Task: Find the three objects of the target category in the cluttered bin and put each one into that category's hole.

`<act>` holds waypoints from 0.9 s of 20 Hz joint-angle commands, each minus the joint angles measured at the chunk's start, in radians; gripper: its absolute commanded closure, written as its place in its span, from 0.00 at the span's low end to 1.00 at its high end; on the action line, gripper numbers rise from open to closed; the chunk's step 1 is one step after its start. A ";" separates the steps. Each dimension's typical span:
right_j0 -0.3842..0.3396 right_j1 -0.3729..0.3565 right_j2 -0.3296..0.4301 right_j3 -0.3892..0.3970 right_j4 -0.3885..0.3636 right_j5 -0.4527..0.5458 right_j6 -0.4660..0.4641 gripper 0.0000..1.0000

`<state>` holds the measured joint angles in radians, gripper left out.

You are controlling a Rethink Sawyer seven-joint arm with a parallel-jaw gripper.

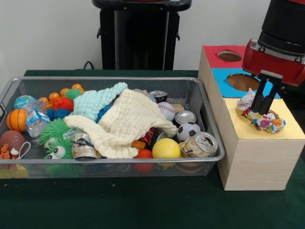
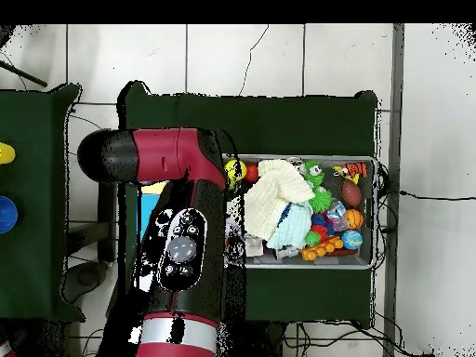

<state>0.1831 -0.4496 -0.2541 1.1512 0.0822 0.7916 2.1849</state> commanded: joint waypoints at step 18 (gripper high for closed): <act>0.035 0.089 -0.037 0.085 0.066 -0.058 0.291 1.00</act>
<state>0.2097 -0.4064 -0.3076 1.1502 0.1151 0.7858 2.1851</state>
